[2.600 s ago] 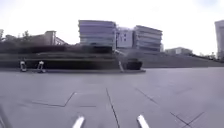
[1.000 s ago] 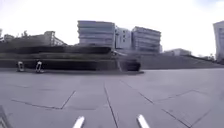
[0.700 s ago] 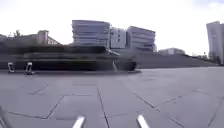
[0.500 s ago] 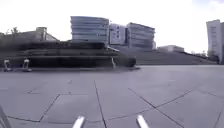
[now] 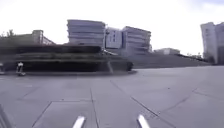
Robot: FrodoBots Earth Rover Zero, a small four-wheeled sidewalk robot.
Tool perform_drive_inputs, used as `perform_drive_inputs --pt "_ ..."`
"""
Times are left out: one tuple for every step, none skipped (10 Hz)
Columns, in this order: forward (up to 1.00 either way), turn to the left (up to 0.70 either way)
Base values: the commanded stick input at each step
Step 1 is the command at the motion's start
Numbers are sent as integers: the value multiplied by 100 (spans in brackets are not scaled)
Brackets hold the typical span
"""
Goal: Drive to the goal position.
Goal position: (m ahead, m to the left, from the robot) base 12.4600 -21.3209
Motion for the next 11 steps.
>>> perform_drive_inputs --pt "100 -27" --pt "100 -27" --pt "100 -27" --pt "100 -27" --pt "100 -27" --pt "100 -27" --pt "100 -27" --pt "100 -27" --pt "100 -27" --pt "100 -27" --pt "66 -33"
